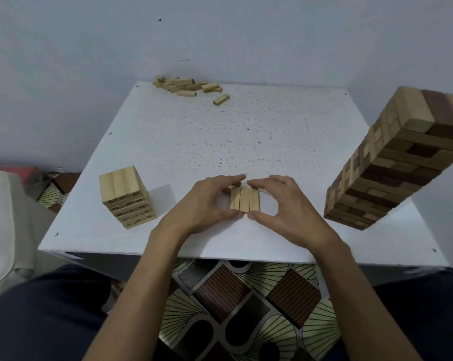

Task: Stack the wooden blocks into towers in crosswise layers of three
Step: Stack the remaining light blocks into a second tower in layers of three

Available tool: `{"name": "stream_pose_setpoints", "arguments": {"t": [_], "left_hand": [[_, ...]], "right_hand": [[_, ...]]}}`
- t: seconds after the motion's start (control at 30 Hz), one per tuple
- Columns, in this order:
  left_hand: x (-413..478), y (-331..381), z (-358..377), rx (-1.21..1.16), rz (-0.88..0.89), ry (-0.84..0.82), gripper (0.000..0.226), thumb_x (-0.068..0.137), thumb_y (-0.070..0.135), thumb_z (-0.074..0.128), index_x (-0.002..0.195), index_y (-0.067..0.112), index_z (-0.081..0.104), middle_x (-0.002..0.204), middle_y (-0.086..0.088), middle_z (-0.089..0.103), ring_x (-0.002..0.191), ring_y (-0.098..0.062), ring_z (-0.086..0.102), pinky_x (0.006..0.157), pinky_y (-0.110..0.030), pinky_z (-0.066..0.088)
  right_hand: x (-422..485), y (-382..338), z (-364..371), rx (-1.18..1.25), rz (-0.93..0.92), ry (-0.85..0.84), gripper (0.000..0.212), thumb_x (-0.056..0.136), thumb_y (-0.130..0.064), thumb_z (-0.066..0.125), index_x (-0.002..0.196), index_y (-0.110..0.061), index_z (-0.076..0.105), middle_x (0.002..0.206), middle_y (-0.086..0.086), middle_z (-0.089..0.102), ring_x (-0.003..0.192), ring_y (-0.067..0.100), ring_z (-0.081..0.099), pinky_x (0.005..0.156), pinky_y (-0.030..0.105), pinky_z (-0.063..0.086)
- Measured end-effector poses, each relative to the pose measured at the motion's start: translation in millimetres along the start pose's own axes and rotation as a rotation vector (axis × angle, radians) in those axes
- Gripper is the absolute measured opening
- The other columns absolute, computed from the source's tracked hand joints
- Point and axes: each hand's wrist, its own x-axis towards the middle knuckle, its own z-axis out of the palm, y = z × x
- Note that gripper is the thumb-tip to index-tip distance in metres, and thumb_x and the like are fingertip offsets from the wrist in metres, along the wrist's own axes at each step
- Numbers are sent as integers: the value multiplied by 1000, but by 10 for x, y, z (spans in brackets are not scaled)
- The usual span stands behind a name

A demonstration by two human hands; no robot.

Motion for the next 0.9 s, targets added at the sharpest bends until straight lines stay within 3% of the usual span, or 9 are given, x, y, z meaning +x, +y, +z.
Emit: {"name": "stream_pose_setpoints", "arguments": {"t": [0.1,0.27,0.43,0.57,0.73,0.9], "left_hand": [[7,-9,4,15,-4,4,74,80,31,80,146,33,46,130,17,61,110,-2,54,88,-3,31],[13,11,4,37,-10,10,73,81,33,79,146,33,45,130,17,62,112,-5,51,101,-27,37],[11,-5,18,25,-13,17,75,80,35,80,146,34,45,130,18,61,115,-5,51,103,-30,37],[6,3,5,17,-26,12,75,79,35,80,146,34,45,133,16,60,118,-4,50,105,-29,36],[-5,21,-3,25,-35,7,75,80,35,80,146,34,44,132,17,61,119,-3,48,106,-29,34],[-25,57,-13,19,-42,11,76,79,37,80,146,33,45,130,17,62,121,-8,49,108,-37,35]], "right_hand": [[7,-10,-5,-5,-10,-2,62,84,-38,74,140,-39,47,142,-8,48,141,5,24,109,32,36],[22,-6,-2,3,-2,4,63,82,-42,75,139,-41,48,138,-10,51,139,5,27,108,33,38],[22,-47,-36,37,11,3,62,81,-37,78,137,-41,50,139,-15,41,144,3,16,101,25,29],[24,-37,-34,40,30,-2,63,80,-39,79,135,-45,50,149,-3,37,147,4,14,101,25,28],[20,-40,-43,55,19,-8,63,79,-38,79,135,-44,51,142,-14,45,144,2,17,102,26,29],[17,-64,-66,44,-8,-12,64,79,-36,80,135,-42,51,125,-30,53,138,3,25,106,29,33]]}}
